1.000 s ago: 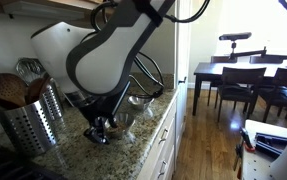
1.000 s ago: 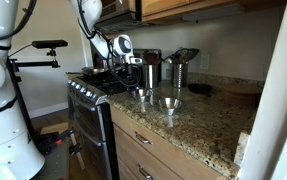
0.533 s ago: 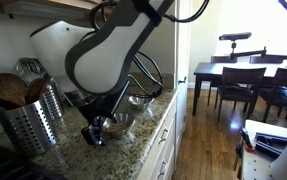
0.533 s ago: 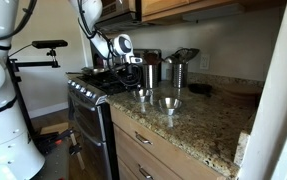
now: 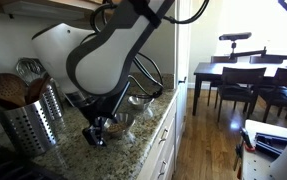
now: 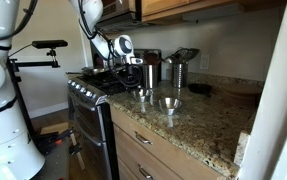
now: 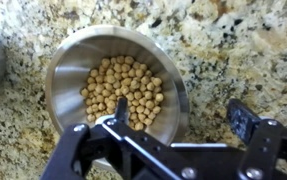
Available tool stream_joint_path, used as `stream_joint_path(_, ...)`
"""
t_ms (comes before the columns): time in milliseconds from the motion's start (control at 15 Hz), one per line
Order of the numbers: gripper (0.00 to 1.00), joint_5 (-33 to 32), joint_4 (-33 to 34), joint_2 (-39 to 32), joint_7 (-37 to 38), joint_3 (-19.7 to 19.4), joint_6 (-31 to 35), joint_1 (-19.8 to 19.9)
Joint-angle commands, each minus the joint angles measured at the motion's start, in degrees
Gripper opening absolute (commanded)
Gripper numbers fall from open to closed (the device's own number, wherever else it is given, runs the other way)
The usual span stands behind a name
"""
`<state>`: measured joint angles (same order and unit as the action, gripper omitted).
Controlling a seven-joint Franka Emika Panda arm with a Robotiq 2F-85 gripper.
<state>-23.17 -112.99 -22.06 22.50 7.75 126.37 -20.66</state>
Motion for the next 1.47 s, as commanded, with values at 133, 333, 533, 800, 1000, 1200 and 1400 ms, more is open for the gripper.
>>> stream_joint_path(133, 0.87, 0.83, 1.09, -1.61, -1.50, -0.36, 0.92, 0.63)
stream_joint_path(333, 0.61, 0.84, 1.74, -2.42, -1.60, -0.46, 0.84, 0.64)
stream_joint_path(533, 0.42, 0.91, 2.34, -3.04, -1.69, -0.53, 0.72, 0.56)
stream_joint_path(800, 0.15, 0.98, 2.57, -3.14, -1.66, -0.57, 0.63, 0.53)
stream_joint_path(1000, 0.06, 0.90, 2.40, -2.78, -1.52, -0.65, 0.57, 0.50)
stream_joint_path(1200, 0.06, 0.65, 2.64, -2.27, -1.21, -0.82, 0.11, 0.32)
stream_joint_path(1400, 0.07, 0.43, 2.50, -1.77, -0.83, -0.88, -0.23, 0.11)
